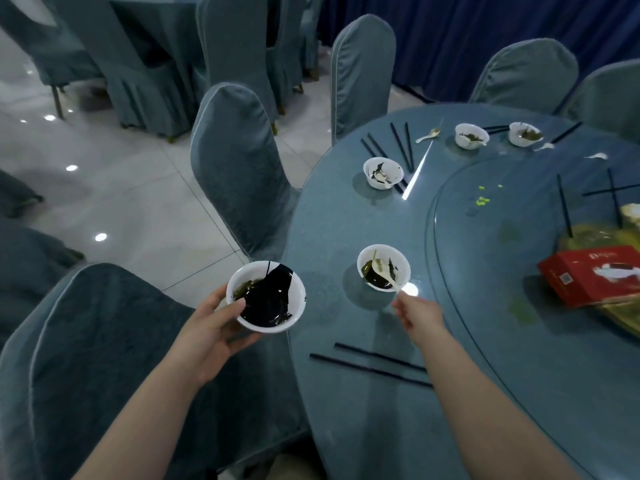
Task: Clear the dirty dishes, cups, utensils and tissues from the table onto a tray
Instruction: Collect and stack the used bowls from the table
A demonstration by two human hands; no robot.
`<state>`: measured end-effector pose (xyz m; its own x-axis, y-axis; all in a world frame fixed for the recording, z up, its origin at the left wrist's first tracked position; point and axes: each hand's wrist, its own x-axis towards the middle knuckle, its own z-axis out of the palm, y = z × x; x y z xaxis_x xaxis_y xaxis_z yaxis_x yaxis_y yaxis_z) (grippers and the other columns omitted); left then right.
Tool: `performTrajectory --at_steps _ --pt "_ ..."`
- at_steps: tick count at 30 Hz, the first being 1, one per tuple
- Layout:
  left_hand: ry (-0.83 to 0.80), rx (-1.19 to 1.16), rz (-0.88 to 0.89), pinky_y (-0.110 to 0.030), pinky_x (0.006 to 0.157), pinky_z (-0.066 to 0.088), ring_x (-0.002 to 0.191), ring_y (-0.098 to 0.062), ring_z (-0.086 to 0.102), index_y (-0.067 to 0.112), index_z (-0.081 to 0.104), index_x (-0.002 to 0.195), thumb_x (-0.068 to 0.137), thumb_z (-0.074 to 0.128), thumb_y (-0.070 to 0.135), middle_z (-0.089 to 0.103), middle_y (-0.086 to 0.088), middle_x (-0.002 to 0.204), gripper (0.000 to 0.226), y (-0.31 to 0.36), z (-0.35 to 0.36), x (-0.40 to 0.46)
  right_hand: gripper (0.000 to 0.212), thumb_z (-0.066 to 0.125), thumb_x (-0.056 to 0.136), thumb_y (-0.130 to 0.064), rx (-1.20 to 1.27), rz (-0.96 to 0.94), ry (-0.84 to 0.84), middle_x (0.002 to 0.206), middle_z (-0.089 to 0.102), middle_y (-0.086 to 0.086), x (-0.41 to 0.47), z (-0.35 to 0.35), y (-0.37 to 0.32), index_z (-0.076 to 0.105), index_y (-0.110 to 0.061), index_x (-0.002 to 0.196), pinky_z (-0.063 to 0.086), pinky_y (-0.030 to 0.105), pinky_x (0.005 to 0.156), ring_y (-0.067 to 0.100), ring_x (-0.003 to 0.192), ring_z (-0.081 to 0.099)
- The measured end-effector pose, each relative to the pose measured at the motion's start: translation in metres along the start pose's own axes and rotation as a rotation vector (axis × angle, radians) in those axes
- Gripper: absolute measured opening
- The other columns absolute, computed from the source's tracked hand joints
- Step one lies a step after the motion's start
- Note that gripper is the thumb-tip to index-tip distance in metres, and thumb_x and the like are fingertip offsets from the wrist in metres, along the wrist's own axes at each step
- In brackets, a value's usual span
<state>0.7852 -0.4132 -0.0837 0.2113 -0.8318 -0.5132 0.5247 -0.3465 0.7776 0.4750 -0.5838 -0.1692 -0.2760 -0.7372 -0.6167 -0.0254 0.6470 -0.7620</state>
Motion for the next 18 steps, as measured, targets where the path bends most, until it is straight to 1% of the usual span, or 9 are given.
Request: performTrajectory --at_steps 3,5,7,9,11,13,15,18 --pt "0.023 0.0 -0.003 -0.047 0.083 0.054 0.094 -0.027 0.07 0.026 0.06 0.124 0.074 0.065 0.016 0.07 -0.007 0.112 0.051 -0.005 0.005 0.0 0.014 0.067 0.087 -0.022 -0.016 -0.046 -0.06 0.066 0.065 0.001 -0.002 -0.004 0.005 0.063 -0.013 0.078 0.031 0.021 0.042 0.011 0.049 0.048" --pt "0.034 0.003 -0.009 -0.049 0.087 0.052 0.094 -0.028 0.07 0.026 0.06 0.123 0.075 0.065 0.016 0.07 -0.007 0.111 0.049 -0.007 0.007 0.003 0.011 0.066 0.088 -0.02 -0.022 -0.09 -0.133 0.064 0.061 0.001 -0.008 -0.01 0.012 0.064 -0.013 0.08 0.03 0.022 0.042 0.01 0.048 0.045" --pt "0.052 0.003 -0.015 -0.05 0.089 0.051 0.095 -0.028 0.068 0.025 0.06 0.123 0.078 0.063 0.014 0.07 -0.007 0.11 0.046 -0.008 0.009 0.005 0.01 0.064 0.089 -0.018 -0.096 -0.106 -0.221 0.06 0.058 0.0 -0.015 -0.016 0.022 0.065 -0.013 0.081 0.03 0.02 0.041 0.008 0.046 0.043" --pt "0.059 0.0 -0.02 -0.049 0.086 0.052 0.096 -0.028 0.068 0.025 0.06 0.123 0.081 0.061 0.013 0.071 -0.006 0.11 0.044 -0.008 0.009 0.006 0.01 0.063 0.09 -0.014 -0.201 -0.101 -0.31 0.058 0.057 0.0 -0.02 -0.021 0.032 0.066 -0.012 0.08 0.03 0.018 0.039 0.009 0.045 0.042" --pt "0.061 -0.01 -0.023 -0.046 0.079 0.054 0.097 -0.028 0.068 0.025 0.061 0.123 0.078 0.062 0.014 0.07 -0.006 0.112 0.046 -0.008 0.007 0.007 0.011 0.062 0.09 -0.012 -0.305 -0.095 -0.35 0.058 0.058 0.002 -0.024 -0.022 0.041 0.067 -0.012 0.08 0.034 0.018 0.041 0.01 0.046 0.045" --pt "0.067 -0.019 -0.023 -0.043 0.075 0.055 0.098 -0.028 0.068 0.024 0.061 0.123 0.078 0.062 0.014 0.07 -0.006 0.113 0.046 -0.009 0.004 0.008 0.014 0.061 0.09 -0.012 -0.351 -0.117 -0.312 0.059 0.062 0.002 -0.025 -0.02 0.043 0.067 -0.011 0.078 0.039 0.019 0.043 0.01 0.045 0.049" --pt "0.073 -0.028 -0.026 -0.043 0.073 0.056 0.096 -0.028 0.069 0.025 0.061 0.122 0.079 0.062 0.013 0.07 -0.007 0.112 0.044 -0.011 0.002 0.008 0.016 0.06 0.09 -0.016 -0.357 -0.181 -0.212 0.061 0.066 0.002 -0.023 -0.016 0.04 0.068 -0.01 0.079 0.043 0.02 0.045 0.009 0.046 0.054" --pt "0.076 -0.031 -0.03 -0.042 0.072 0.056 0.093 -0.026 0.07 0.025 0.062 0.121 0.073 0.064 0.016 0.07 -0.006 0.111 0.049 -0.014 0.003 0.008 0.017 0.061 0.09 -0.027 -0.239 -0.223 -0.117 0.071 0.07 0.005 -0.018 -0.008 0.026 0.066 -0.01 0.089 0.051 0.024 0.054 0.014 0.056 0.064"
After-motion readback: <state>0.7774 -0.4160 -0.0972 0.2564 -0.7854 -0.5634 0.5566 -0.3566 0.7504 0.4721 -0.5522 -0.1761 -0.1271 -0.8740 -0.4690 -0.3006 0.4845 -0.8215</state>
